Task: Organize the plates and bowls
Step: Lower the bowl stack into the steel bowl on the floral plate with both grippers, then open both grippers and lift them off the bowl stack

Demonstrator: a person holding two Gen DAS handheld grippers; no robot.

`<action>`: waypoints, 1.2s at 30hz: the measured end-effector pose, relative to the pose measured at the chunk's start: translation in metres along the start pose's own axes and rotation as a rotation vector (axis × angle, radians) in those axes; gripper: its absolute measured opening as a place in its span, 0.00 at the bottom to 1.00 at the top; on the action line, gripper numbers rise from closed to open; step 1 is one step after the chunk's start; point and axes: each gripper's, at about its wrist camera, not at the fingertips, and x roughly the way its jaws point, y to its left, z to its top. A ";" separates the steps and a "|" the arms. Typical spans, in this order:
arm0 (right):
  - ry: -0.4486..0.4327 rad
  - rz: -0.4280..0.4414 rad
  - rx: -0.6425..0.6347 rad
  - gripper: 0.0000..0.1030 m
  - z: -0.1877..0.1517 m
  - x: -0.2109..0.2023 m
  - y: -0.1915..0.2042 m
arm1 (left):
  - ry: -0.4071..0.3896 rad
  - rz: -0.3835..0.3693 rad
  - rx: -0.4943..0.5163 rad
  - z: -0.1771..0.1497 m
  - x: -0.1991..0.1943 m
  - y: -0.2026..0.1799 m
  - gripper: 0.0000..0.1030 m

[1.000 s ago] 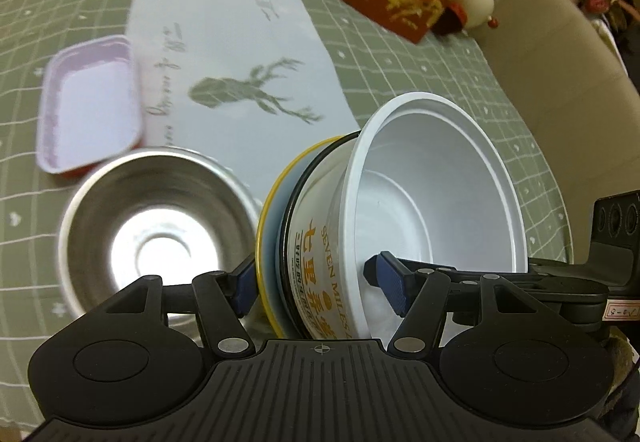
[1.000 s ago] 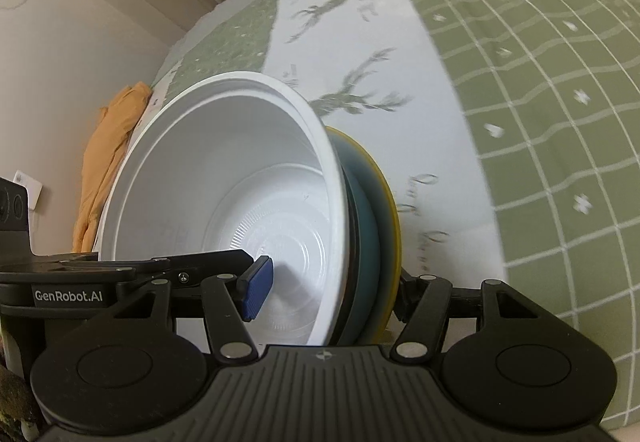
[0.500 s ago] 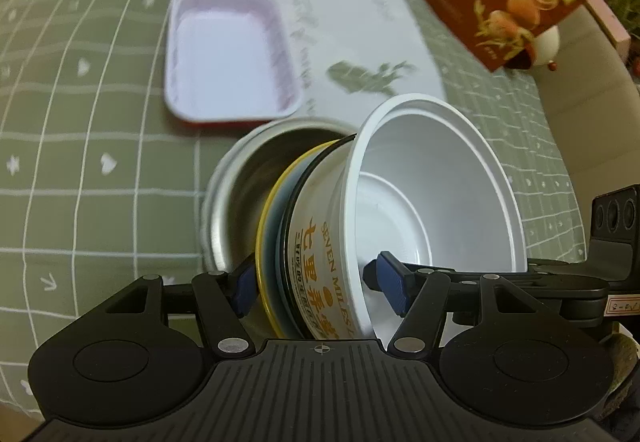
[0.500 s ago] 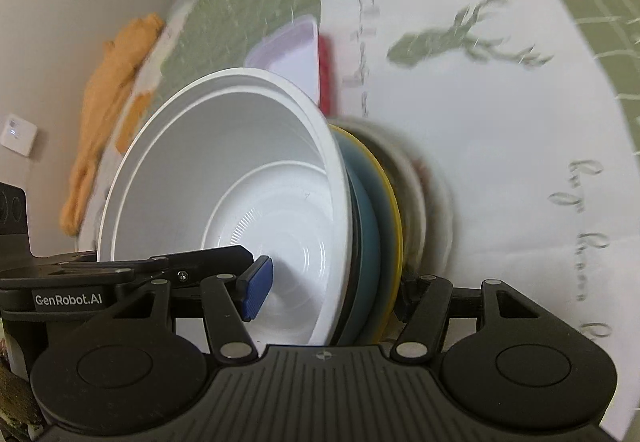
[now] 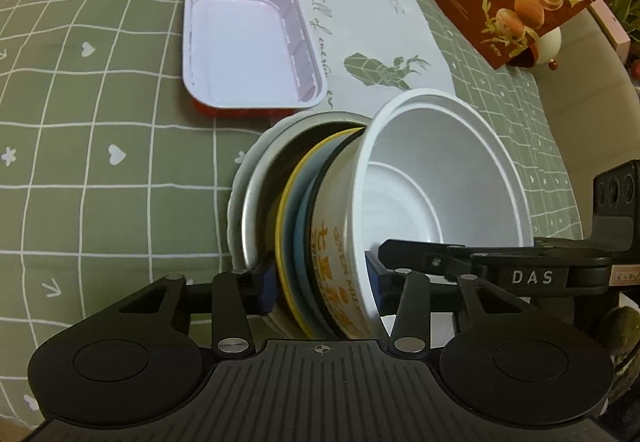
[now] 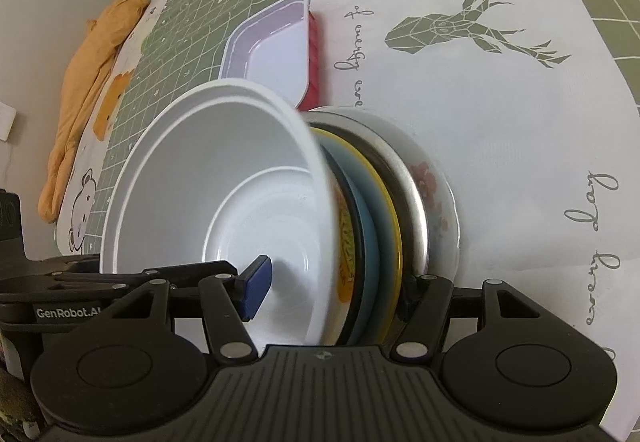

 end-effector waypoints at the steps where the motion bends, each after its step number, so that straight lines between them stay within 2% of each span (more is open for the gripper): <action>1: 0.002 0.000 0.000 0.60 0.000 0.000 0.000 | 0.001 -0.001 -0.002 0.000 0.000 0.001 0.42; 9: 0.005 -0.005 0.008 0.59 0.001 -0.007 -0.001 | 0.004 -0.002 -0.024 0.000 -0.002 0.005 0.33; 30: -0.041 -0.025 -0.018 0.59 0.001 -0.023 0.003 | 0.003 0.012 -0.033 0.001 -0.008 0.007 0.33; 33: -0.061 -0.049 -0.037 0.60 -0.001 -0.028 0.006 | 0.002 0.025 -0.028 0.003 -0.006 0.005 0.35; 36: -0.124 -0.111 -0.112 0.60 -0.006 -0.039 0.017 | -0.010 0.040 -0.010 0.004 -0.006 -0.001 0.35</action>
